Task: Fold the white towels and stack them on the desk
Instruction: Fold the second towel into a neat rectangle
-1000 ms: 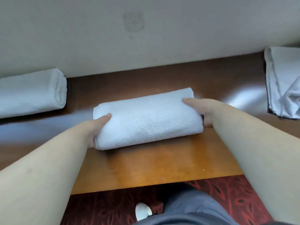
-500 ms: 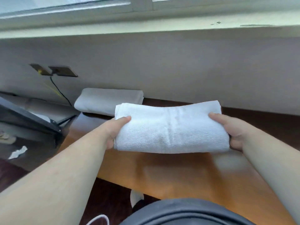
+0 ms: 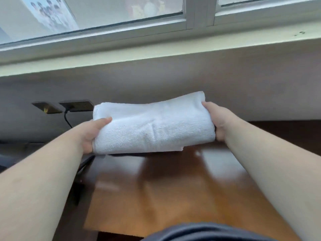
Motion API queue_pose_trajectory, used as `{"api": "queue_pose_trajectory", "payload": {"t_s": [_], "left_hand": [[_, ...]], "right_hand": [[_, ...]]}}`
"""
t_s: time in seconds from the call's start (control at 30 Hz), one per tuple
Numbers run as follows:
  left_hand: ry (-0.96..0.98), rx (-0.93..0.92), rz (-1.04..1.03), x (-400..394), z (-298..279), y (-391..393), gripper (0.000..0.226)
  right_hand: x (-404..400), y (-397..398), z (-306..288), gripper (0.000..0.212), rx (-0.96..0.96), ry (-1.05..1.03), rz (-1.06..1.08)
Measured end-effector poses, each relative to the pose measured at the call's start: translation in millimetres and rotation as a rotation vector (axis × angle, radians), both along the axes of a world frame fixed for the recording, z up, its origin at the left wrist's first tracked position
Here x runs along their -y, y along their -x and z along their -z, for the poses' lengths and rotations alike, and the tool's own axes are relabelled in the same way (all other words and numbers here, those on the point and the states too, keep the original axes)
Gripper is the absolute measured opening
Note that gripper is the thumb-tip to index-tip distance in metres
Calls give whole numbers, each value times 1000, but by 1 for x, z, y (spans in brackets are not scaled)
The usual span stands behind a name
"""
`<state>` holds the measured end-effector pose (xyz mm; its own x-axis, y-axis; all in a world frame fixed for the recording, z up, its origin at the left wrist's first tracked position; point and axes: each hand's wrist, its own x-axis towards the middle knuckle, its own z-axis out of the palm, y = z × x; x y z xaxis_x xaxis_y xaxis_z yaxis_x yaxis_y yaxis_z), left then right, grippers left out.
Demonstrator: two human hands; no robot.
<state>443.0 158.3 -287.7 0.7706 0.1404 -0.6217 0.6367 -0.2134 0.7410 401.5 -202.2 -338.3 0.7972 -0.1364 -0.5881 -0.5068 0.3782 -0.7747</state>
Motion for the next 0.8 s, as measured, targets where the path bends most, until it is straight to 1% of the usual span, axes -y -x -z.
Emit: {"api": "queue_pose_trajectory", "payload": {"t_s": [0.13,0.23,0.37,0.47,0.5,0.57,0.63,0.7,0.8], "left_hand": [[13,20,26,-33,14,-45,42],[25,-7,54,-48,42,-64,42],[36,-15,74,-63,73,-86,47],[36,-48,75,-70,92,-102,44],[36,-62,74,-72,99,-106,41],[24,-87,71,-77,113,-114,37],[-11,-102,58,-82,125,-120,40],[-43,-114,59,-86,135,-125,44],[-67,-130,65,-84,144,-130,50]], "right_hand": [[-39,-27,8,25,29,22,55],[-59,-37,27,27,-2,59,89],[-76,-51,45,40,-51,73,120],[-86,-60,57,52,-80,61,112],[-90,-61,63,54,-95,86,105],[-96,-62,78,49,-113,206,80],[-100,-62,92,45,-121,298,65],[-99,-61,101,48,-146,349,64],[-97,-59,111,58,-201,469,43]]}}
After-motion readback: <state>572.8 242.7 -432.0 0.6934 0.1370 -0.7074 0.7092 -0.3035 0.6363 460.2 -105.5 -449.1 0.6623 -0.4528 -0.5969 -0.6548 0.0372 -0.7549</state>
